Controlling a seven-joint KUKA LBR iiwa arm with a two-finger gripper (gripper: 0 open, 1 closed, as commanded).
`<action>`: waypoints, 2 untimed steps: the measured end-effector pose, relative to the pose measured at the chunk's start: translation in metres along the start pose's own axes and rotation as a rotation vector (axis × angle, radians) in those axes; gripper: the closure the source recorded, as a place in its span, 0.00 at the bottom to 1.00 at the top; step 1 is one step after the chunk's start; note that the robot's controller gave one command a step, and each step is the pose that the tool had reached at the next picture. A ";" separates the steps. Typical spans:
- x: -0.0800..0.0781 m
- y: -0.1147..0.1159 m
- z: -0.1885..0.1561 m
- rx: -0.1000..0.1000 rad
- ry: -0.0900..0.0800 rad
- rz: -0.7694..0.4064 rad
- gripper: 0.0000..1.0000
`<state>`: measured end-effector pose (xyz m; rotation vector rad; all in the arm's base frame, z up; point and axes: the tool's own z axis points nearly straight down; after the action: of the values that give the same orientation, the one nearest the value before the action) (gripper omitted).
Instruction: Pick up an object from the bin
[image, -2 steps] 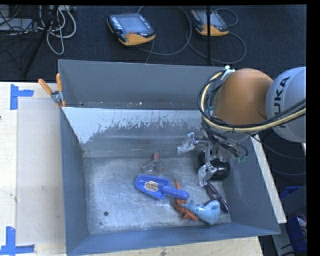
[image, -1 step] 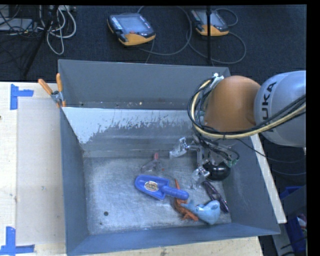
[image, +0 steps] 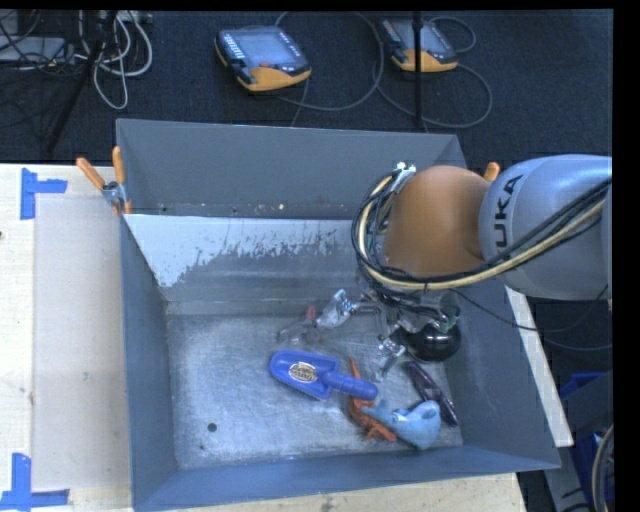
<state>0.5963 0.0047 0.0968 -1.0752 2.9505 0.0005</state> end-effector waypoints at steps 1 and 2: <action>0.007 0.072 0.021 0.006 -0.013 0.087 1.00; 0.007 0.072 0.021 0.006 -0.013 0.086 1.00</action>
Offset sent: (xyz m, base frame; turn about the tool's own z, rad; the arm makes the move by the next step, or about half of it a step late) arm 0.0000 0.0000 0.0000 0.0000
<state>0.5444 0.0551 0.0762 -0.9425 2.9805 -0.0011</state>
